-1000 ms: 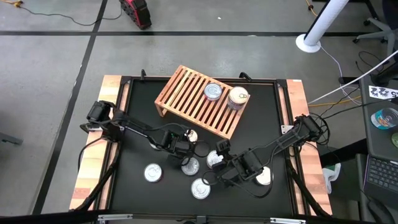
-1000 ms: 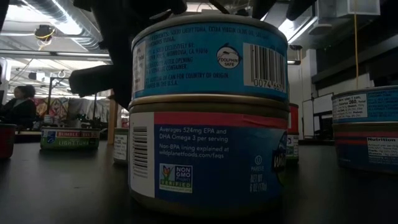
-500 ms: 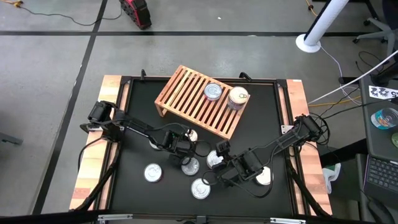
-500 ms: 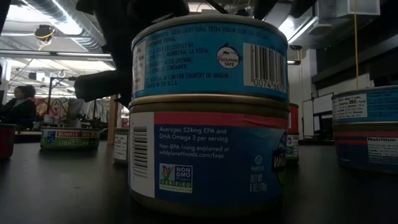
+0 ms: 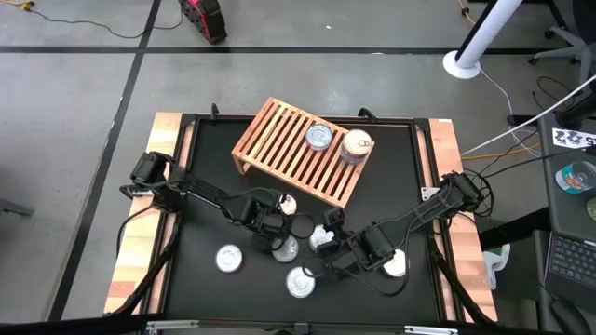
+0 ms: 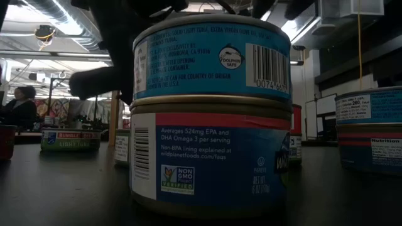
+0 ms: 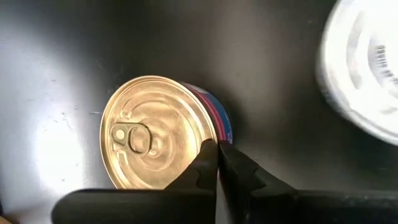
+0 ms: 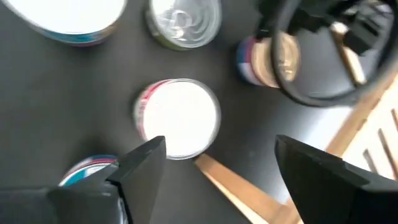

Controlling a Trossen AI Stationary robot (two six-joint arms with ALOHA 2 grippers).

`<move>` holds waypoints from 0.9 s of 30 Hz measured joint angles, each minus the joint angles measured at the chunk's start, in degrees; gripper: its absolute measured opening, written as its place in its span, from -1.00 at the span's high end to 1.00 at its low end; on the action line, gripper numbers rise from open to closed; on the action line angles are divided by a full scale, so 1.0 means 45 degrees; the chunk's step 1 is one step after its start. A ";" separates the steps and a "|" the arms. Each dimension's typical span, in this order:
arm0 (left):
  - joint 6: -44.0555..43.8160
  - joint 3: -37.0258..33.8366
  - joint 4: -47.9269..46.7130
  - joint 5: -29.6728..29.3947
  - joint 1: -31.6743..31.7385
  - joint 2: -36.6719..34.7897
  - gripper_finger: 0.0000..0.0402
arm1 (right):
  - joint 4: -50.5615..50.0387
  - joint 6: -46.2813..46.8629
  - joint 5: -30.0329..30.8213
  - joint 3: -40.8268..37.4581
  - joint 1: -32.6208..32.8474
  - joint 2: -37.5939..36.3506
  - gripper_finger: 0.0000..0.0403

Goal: Stack canned seafood by type on shelf
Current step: Put the blue and pink tuna can can on the shelf

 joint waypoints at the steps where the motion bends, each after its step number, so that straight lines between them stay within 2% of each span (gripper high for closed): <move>1: -0.0100 -0.0002 -0.0001 0.0060 -0.0053 -0.0014 0.99 | 0.0013 -0.0004 0.0165 0.0000 0.0000 0.0000 -0.48; 7: -0.0604 0.0025 -0.0103 0.0148 -0.0342 -0.0151 1.00 | 0.0075 -0.0001 0.0958 0.0000 0.0000 0.0100 -0.48; 20: -0.1726 0.0068 0.0054 0.0405 -0.0457 -0.0817 1.00 | 0.0128 -0.0003 0.3348 0.0000 0.0000 0.1814 -0.48; 27: -0.2094 0.0073 0.0104 0.0412 -0.0387 -0.1665 1.00 | 0.0640 -0.0003 0.3416 -0.0005 -0.0070 0.2142 -0.48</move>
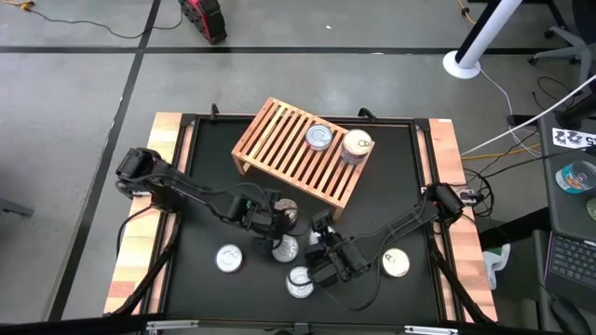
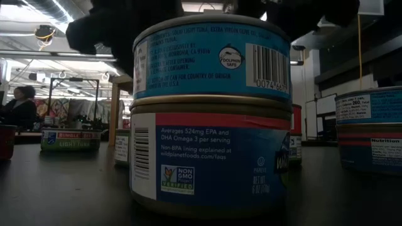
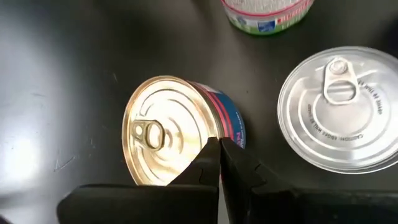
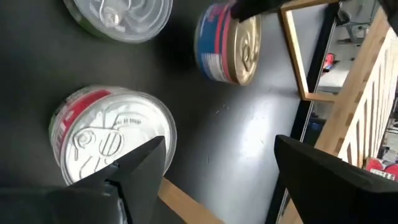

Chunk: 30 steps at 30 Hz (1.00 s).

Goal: Stack canned seafood by type on shelf
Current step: Put the blue and pink tuna can can on the shelf

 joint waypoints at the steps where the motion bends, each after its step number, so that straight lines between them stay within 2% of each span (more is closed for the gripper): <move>1: -0.0013 0.0000 0.0001 0.0004 0.0002 -0.0084 1.00 | 0.0165 0.0001 0.0012 0.0003 -0.0029 0.0000 -0.48; 13: -0.0302 0.0000 0.0050 0.0064 -0.0001 -0.1392 1.00 | 0.0765 -0.0418 0.0404 0.0000 -0.0270 0.0015 -0.48; 30: -0.0631 0.0019 0.0849 0.0767 -0.0102 -0.3116 1.00 | -0.0596 -0.0323 0.0282 0.0019 -0.0251 -0.1007 -0.48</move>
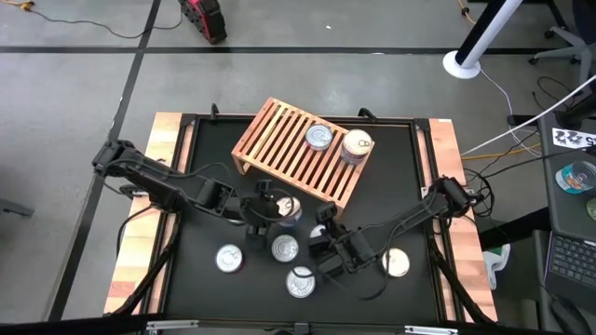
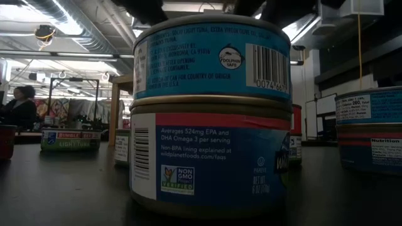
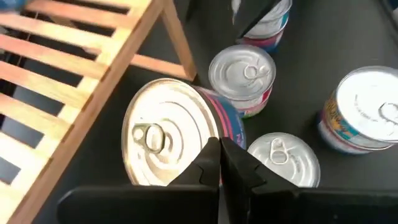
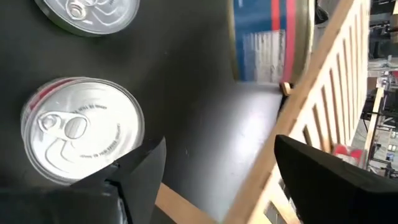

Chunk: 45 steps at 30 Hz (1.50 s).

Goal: Stack canned seafood by type on shelf
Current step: Put the blue and pink tuna can can on the shelf

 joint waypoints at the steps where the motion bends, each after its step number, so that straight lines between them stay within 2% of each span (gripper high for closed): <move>1: 0.0000 0.0000 0.0104 0.0091 0.0004 -0.0091 1.00 | -0.0043 0.0000 0.0002 0.0000 0.0000 -0.0146 -0.48; 17: 0.0613 0.0000 0.2301 0.0250 0.0058 -0.0954 1.00 | -0.0038 0.0005 0.0012 0.0005 -0.0015 -0.2102 -0.48; 23: 0.1645 0.0000 0.3166 0.0126 0.0659 -0.1176 1.00 | 0.0117 0.0015 0.0056 0.0005 -0.0015 -0.2111 -0.48; 26: 0.2098 0.0006 0.3635 0.0065 0.1212 -0.1176 1.00 | 0.0766 0.0342 0.0694 0.0005 -0.0025 -0.2111 -0.48; 31: 0.1938 0.0010 0.3082 0.0146 0.1875 -0.1176 1.00 | 0.2204 0.0982 0.0536 0.0000 -0.0034 -0.2111 -0.48; 34: 0.1696 0.0010 0.2387 0.0173 0.1889 -0.1176 1.00 | 0.2321 0.1442 -0.0216 0.0000 -0.0034 -0.2029 -0.48; 38: 0.1219 0.0010 0.1325 0.0249 0.1667 -0.1176 0.99 | 0.2176 0.1659 -0.0397 -0.0018 -0.0015 -0.1986 -0.48; 42: 0.1182 0.0009 0.0348 0.1393 0.1312 -0.1171 0.92 | 0.2133 0.1666 -0.0437 -0.0019 -0.0015 -0.1990 -0.48; 45: 0.1140 -0.0155 0.0347 0.1959 0.0890 -0.1152 0.78 | 0.2080 0.1661 -0.0506 -0.0019 -0.0039 -0.1990 -0.48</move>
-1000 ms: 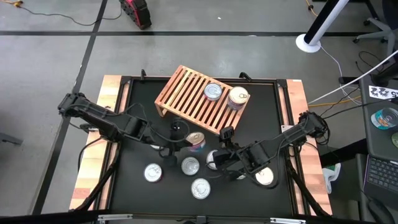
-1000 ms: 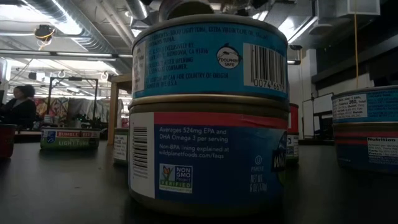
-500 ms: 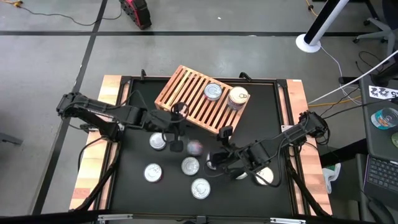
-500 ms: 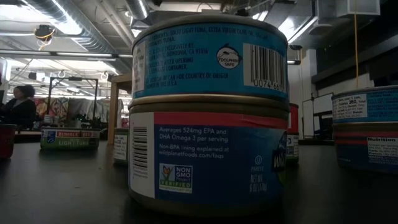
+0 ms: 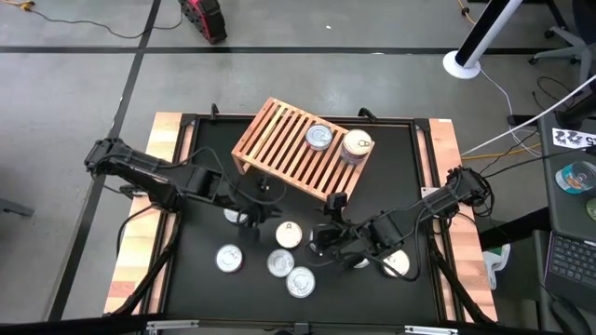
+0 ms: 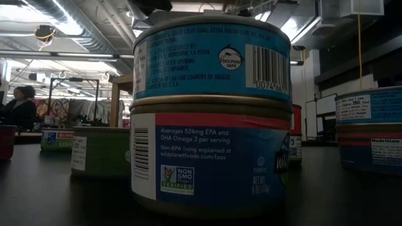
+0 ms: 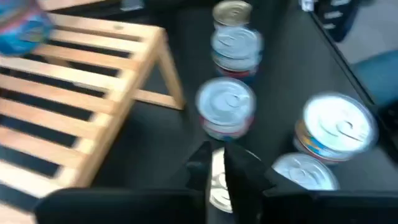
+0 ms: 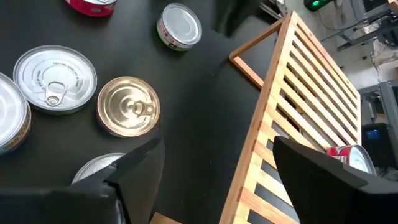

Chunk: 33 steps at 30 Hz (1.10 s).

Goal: Stack canned seafood by type on shelf
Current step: Put the blue and pink tuna can can on the shelf

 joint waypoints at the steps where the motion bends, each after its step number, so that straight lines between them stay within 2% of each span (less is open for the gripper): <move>1: -0.0040 -0.0123 0.0024 0.0029 -0.0158 0.0008 0.72 | -0.0037 0.0005 -0.0119 0.0000 0.0000 0.0000 -0.48; 6: 0.0490 -0.0726 0.0043 0.0019 -0.0927 0.0342 0.40 | -0.0044 0.0002 -0.0641 0.0000 0.0024 0.0000 -0.48; 11: 0.2099 -0.1215 0.0170 0.0015 -0.1603 0.1041 0.24 | -0.0119 -0.0029 -0.1259 0.0000 0.0024 0.0000 -0.48; 20: 0.3972 -0.1356 0.0806 -0.0288 -0.2003 0.3122 0.29 | -0.0129 -0.0029 -0.1276 0.0000 0.0024 0.0000 -0.48; 29: 0.5588 -0.1356 0.1089 -0.1295 -0.1994 0.4769 0.32 | -0.0148 -0.0034 -0.1271 0.0001 0.0024 0.0000 -0.48; 33: 0.6069 -0.1356 0.1107 -0.2180 -0.1994 0.5225 0.32 | -0.0148 -0.0030 -0.1271 0.0005 0.0024 0.0000 -0.48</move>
